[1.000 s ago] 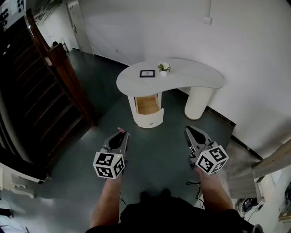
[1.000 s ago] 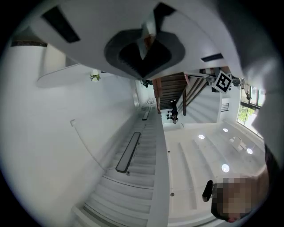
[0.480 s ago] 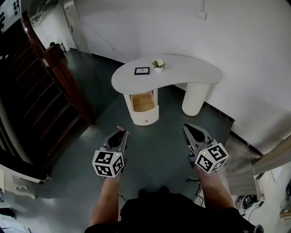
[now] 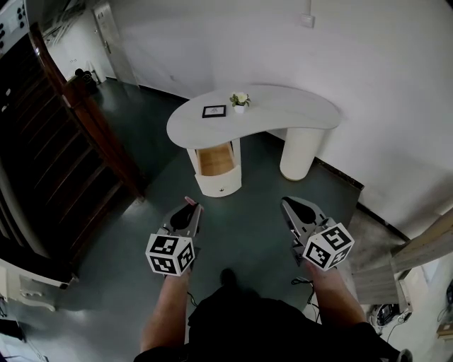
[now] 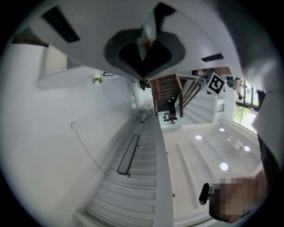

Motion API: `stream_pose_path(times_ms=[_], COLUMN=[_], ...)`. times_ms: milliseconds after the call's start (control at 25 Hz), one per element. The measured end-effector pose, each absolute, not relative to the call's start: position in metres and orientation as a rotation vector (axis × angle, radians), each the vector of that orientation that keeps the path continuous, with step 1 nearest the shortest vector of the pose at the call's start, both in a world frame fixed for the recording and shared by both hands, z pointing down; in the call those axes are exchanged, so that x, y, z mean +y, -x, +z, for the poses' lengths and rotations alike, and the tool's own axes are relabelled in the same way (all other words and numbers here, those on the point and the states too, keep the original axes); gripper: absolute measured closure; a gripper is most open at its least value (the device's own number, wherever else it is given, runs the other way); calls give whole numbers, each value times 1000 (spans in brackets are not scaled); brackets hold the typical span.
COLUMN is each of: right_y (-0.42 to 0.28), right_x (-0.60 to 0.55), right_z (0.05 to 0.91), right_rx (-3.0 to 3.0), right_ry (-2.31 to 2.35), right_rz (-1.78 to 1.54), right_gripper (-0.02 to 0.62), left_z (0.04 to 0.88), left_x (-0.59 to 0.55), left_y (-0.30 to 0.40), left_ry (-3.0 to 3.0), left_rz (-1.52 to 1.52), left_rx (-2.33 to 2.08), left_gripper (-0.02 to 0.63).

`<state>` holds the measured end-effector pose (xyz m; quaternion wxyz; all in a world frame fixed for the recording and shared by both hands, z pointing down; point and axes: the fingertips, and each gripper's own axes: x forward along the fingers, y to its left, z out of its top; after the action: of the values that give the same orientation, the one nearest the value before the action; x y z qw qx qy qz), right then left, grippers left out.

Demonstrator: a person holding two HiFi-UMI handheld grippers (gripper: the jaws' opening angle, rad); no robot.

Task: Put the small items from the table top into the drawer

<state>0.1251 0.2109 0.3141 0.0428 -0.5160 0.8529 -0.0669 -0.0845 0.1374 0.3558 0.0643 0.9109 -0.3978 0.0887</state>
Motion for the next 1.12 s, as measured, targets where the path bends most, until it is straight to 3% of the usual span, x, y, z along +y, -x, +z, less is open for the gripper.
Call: stream_pose_path(times_ms=[520, 1120], right_y=[-128, -60], right_x=[115, -46], right_z=[348, 359], right_rx=[2664, 2783], right_ry=[1579, 1505], right_rz=[-316, -398], right_gripper=[584, 584], left_z=[395, 410], left_x=[43, -98], left_y=[69, 109], left_ry=[-2699, -2656], left_rz=[272, 234], left_rx=[-1160, -1140], left_gripper=[555, 555])
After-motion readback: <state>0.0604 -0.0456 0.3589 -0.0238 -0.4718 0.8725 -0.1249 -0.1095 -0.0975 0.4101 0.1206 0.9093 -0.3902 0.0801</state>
